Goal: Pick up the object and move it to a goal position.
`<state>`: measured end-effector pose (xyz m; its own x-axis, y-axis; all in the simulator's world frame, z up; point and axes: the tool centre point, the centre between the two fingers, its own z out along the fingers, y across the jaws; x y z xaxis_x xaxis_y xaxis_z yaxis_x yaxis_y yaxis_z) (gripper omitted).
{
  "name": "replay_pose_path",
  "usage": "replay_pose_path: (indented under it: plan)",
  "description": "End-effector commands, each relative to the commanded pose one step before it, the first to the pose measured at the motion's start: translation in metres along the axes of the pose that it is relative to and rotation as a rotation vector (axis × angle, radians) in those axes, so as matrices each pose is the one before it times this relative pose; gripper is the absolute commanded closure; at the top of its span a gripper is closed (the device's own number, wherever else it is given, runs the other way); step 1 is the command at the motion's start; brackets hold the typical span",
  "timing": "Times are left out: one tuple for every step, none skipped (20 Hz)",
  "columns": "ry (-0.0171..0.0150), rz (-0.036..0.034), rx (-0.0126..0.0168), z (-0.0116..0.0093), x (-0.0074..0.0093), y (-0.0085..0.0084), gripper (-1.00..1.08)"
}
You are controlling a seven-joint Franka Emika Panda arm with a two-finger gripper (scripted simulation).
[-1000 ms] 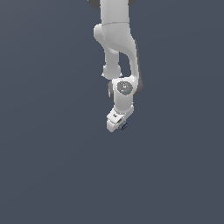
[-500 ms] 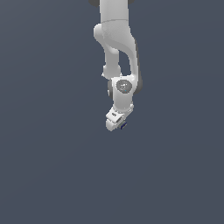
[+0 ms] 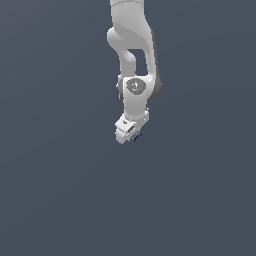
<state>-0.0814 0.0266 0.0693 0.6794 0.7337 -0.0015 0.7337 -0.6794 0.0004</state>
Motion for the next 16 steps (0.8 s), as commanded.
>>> replay_pose_path:
  plan:
    - [0.00057,0.00000,-0.00097,-0.02002,-0.00781,0.00519,1.08]
    - [0.00000,0.00000,0.00000,-0.00887,-0.00353,0.00225,1.08]
    - [0.00000,0.00000,0.00000,-0.00929,-0.00368,0.00235,1.08]
    - [0.00041,-0.00063,0.00062,-0.00960,-0.00361,0.00227,1.08]
    - [0.00000,0.00000,0.00000,-0.01007,-0.00393,0.00252,1.08]
    - [0.00049,-0.00023,0.00043,-0.01044,-0.00401,0.00258,1.08]
    - [0.00000,0.00000,0.00000,-0.01072,-0.00412,0.00267,1.08]
    - [0.00051,-0.00022,0.00041,-0.01103,-0.00420,0.00272,1.08]
    - [0.00053,-0.00020,0.00040,-0.01111,-0.00421,0.00274,1.08]
    - [0.00000,0.00000,0.00000,-0.01090,-0.00412,0.00269,1.08]
    - [0.00077,-0.00027,0.00054,-0.01079,-0.00407,0.00266,1.08]
    - [0.00000,0.00000,0.00000,-0.01061,-0.00398,0.00263,1.08]
    - [0.00056,-0.00018,0.00036,-0.01053,-0.00397,0.00262,1.08]
    - [0.00057,-0.00018,0.00035,-0.01044,-0.00394,0.00261,1.08]
    - [0.00000,0.00000,0.00000,-0.01032,-0.00386,0.00258,1.08]
    - [0.00000,0.00000,0.00000,-0.01026,-0.00383,0.00257,1.08]
